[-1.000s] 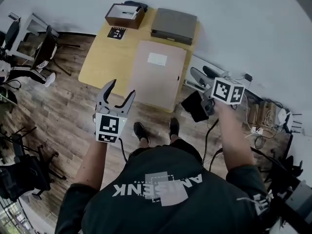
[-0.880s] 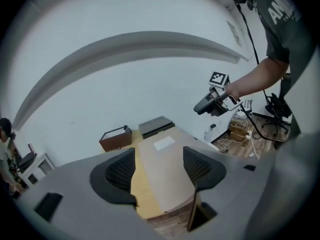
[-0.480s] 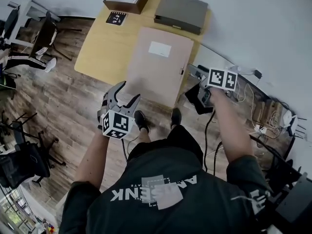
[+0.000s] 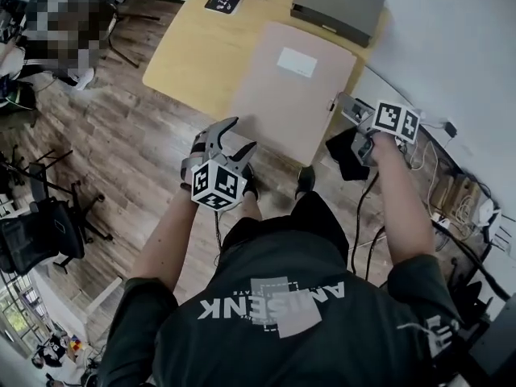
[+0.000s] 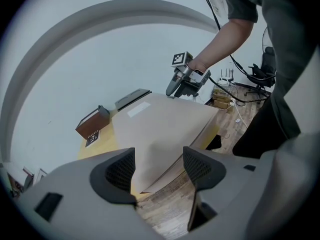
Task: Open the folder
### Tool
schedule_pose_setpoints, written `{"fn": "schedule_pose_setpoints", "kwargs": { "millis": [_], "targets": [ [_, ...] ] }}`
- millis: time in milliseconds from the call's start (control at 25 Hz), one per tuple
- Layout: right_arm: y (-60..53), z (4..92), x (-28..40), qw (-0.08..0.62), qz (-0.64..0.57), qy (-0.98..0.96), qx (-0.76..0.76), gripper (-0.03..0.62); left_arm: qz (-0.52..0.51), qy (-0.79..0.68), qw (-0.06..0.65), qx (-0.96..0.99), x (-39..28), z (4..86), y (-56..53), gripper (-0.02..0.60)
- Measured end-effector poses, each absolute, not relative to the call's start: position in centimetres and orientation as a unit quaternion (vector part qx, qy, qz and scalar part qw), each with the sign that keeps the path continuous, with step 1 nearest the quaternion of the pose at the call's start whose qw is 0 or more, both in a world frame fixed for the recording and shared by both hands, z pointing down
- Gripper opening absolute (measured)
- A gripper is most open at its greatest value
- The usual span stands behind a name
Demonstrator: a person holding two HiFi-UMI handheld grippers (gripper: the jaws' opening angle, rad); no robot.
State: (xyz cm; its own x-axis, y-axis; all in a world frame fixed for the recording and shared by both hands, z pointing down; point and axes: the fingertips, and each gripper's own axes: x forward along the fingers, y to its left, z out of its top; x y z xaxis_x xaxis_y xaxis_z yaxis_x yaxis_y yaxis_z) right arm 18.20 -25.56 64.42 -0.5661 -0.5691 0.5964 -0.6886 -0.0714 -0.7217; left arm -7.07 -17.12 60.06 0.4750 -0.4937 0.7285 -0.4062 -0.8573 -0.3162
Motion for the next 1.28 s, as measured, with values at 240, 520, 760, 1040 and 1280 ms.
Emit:
{"fn": "schedule_pose_setpoints", "kwargs": {
  "millis": [240,520,760,1040,1280],
  "targets": [
    [-25.5,64.5,17.9,0.062,0.559,-0.683,0.466,0.298,-0.474,0.229,0.095,-0.845,-7.5,61.0,-16.9,0.285],
    [-25.6,64.5,17.9,0.071,0.547,-0.69,0.468,0.298,-0.521,0.183,0.2,-0.81,-7.0,61.3,-17.1,0.285],
    [-25.6,64.4,17.7,0.087,0.524,-0.706,0.469,0.298,-0.531,0.182,0.218,-0.798,-6.9,61.1,-16.9,0.285],
    [-25.4,64.7,17.7,0.072,0.547,-0.69,0.468,0.298,-0.543,0.158,0.264,-0.781,-6.2,61.0,-16.8,0.285],
    [-25.5,64.7,17.5,0.071,0.553,-0.695,0.455,0.299,-0.547,0.114,0.34,-0.756,-5.1,60.2,-16.7,0.285]
  ]
}}
